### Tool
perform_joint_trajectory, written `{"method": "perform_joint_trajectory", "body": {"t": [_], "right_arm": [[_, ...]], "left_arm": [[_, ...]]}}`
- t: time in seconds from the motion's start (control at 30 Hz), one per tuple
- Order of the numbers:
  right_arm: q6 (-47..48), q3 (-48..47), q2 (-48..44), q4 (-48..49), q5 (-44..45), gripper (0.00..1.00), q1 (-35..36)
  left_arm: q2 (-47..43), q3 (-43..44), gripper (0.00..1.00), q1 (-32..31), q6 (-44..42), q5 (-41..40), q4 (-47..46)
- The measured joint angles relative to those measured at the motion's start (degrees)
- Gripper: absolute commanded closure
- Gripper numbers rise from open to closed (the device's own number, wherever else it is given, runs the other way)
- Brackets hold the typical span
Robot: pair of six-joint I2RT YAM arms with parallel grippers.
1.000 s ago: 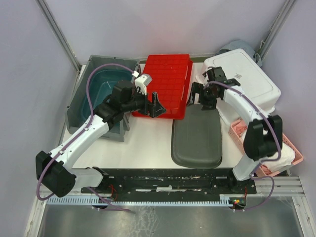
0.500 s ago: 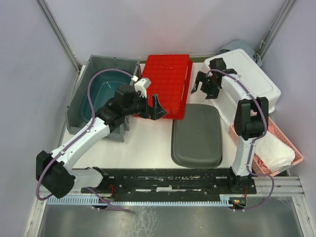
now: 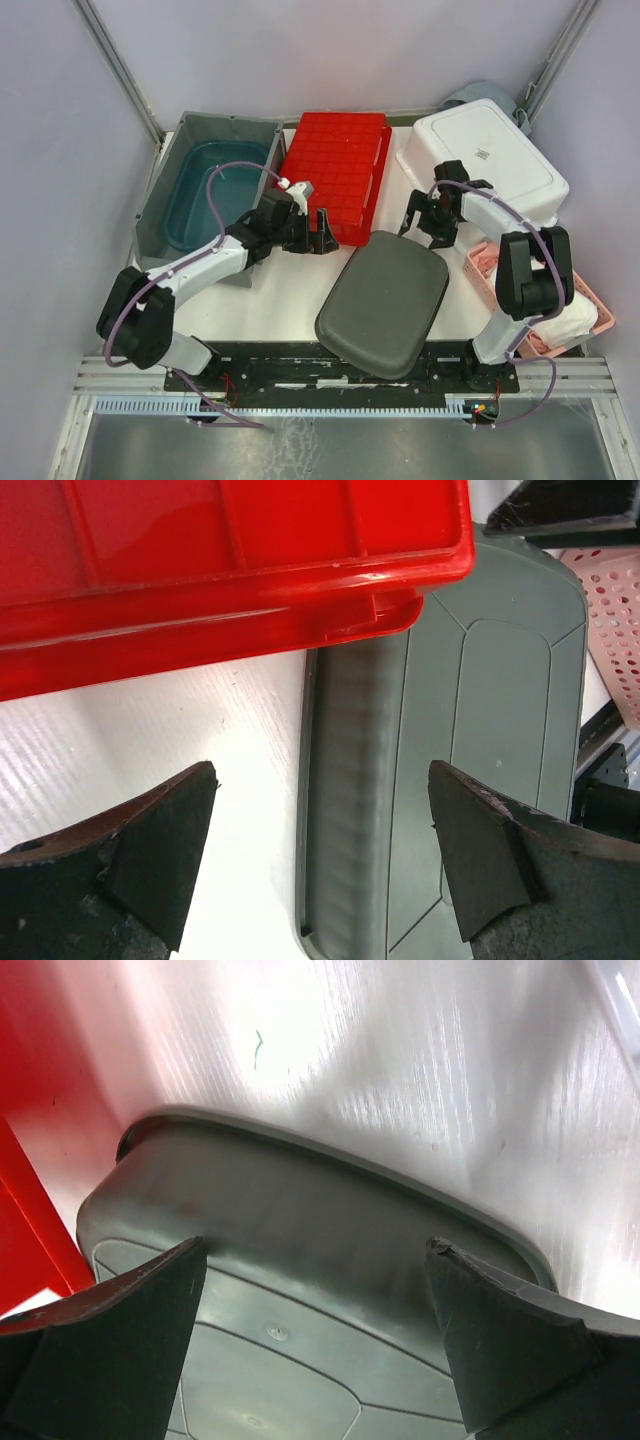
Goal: Turn the large container upside down
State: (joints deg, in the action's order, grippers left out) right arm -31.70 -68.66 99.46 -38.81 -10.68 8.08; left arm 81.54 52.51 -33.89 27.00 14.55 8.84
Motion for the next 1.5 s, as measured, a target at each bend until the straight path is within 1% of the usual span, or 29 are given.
{"method": "perform_joint_trajectory", "body": {"t": [0.07,0.17,0.23,0.3,0.47,0.57,0.67,0.73,0.9,1.1,1.2,1.3,1.5], "right_arm": [[0.0,0.5,-1.1,-0.8,-0.1,0.01,0.0],[0.6,1.8,-4.2,-2.1,0.4,0.01,0.0],[1.0,4.2,-8.5,-2.4,0.3,0.01,0.0],[1.6,7.9,-14.2,-2.4,-0.2,0.00,0.2],[3.5,11.8,-19.8,-5.0,0.6,0.00,2.4],[5.4,12.7,-24.1,-7.6,2.2,0.00,7.4],[7.6,12.7,-28.3,-8.7,3.1,0.00,16.1],[8.3,12.7,-29.0,-8.9,3.1,0.01,21.3],[8.6,15.1,-26.9,-7.7,3.0,0.01,29.5],[8.3,14.3,-19.2,-2.7,2.6,0.01,37.5],[8.2,10.6,-14.9,1.2,1.7,0.00,41.1],[8.8,5.8,-9.4,2.7,1.6,0.00,43.3],[9.3,-4.7,0.5,6.7,0.1,0.01,44.0]], "left_arm": [[2.0,0.0,0.08,0.0,0.6,0.6,-0.9],[2.5,0.7,0.09,0.0,0.6,0.9,-0.4],[2.2,2.2,0.09,0.0,0.4,0.6,0.5],[1.0,3.3,0.09,0.0,-0.1,0.4,1.7],[-4.8,5.1,0.08,-0.3,-1.4,0.3,6.2],[-7.7,5.1,0.08,-0.4,-1.4,0.3,8.2],[-10.3,4.3,0.08,-0.4,-1.1,-2.2,9.2],[-12.1,3.4,0.09,-0.4,0.2,-5.4,10.2],[-17.7,1.5,0.10,-0.3,3.9,-14.3,12.2],[-21.6,2.1,0.10,-0.3,5.8,-24.0,14.1],[-22.5,3.1,0.10,-0.3,6.3,-29.0,16.0],[-24.0,3.7,0.10,-0.3,7.0,-33.3,17.6],[-27.6,4.8,0.10,-0.3,8.4,-39.5,19.7]]}}
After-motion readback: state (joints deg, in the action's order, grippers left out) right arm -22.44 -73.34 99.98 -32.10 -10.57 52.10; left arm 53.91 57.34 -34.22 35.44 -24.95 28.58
